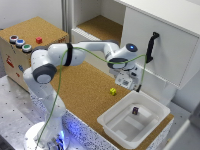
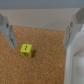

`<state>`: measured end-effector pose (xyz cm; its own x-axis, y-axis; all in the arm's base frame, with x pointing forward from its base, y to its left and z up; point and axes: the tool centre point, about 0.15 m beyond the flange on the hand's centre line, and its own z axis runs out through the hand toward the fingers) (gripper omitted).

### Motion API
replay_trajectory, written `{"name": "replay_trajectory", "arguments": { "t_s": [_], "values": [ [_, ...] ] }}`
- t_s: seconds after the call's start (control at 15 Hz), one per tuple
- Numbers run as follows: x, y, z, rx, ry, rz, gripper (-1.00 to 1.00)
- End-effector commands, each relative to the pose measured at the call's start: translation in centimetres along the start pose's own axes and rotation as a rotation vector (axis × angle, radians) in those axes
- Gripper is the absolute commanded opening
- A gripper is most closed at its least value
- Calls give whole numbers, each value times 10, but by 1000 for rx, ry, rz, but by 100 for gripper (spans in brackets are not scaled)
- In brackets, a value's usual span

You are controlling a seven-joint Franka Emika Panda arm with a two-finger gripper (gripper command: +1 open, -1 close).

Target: Slide the yellow block towards the left

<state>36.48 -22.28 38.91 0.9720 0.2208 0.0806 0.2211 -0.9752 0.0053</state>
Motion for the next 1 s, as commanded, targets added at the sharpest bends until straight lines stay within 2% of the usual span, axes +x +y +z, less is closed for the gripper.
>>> {"name": "replay_trajectory", "arguments": {
  "t_s": [0.0, 0.67, 0.73, 0.8, 0.93],
  "values": [
    [-6, -29, 11, -164, -1, 33, 100],
    [-6, -29, 11, -164, -1, 33, 100],
    [-2, -16, 4, -48, -19, 23, 100],
    [4, -2, 17, -11, -64, 32, 100],
    [12, 16, 44, 58, -81, 43, 100]
  ]
}}
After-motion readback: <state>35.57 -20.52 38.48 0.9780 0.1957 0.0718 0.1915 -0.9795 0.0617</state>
